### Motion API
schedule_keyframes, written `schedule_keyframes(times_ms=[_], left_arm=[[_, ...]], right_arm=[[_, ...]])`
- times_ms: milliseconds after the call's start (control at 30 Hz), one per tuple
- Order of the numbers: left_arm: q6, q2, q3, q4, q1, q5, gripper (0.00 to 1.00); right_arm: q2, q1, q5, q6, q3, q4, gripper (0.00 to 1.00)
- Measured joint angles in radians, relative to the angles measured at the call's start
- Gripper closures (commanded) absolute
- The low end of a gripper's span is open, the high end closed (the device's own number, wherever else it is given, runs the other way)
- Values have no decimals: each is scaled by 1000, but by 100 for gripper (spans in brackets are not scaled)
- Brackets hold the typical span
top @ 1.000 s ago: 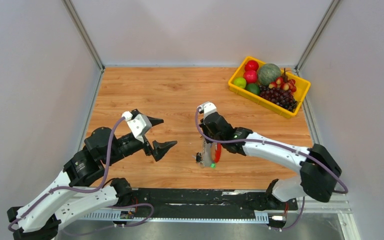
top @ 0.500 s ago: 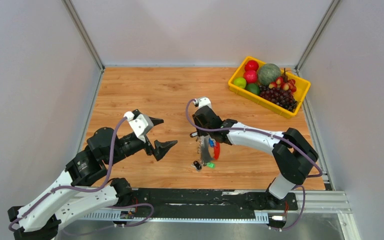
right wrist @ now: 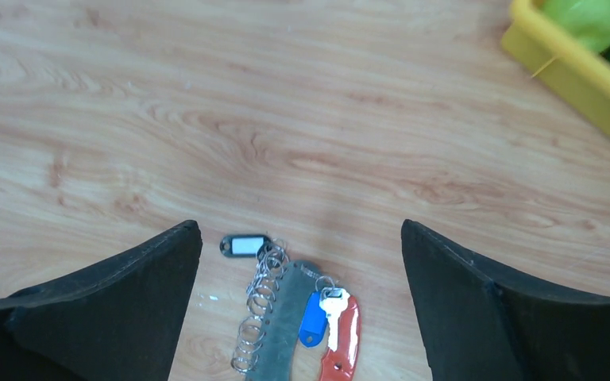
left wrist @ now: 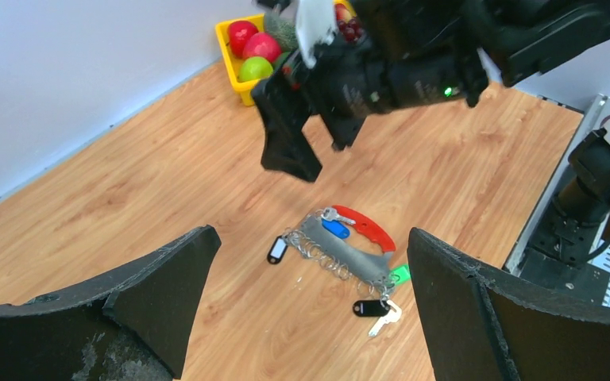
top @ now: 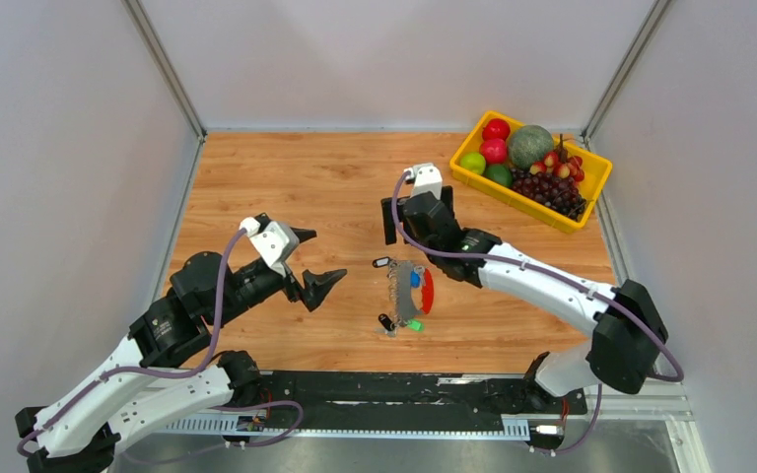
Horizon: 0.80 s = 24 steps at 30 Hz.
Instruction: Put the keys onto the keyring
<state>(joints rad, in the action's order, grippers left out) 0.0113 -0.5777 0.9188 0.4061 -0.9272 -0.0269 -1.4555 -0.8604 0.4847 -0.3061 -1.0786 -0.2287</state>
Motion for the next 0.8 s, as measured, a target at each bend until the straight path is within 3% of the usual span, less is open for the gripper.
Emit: schedule_keyframes(times_ms=[800], left_arm=[[-1,-26,42,2,0,-114,0]], right_arm=[[372,-43,381,30,-143,-158,0]])
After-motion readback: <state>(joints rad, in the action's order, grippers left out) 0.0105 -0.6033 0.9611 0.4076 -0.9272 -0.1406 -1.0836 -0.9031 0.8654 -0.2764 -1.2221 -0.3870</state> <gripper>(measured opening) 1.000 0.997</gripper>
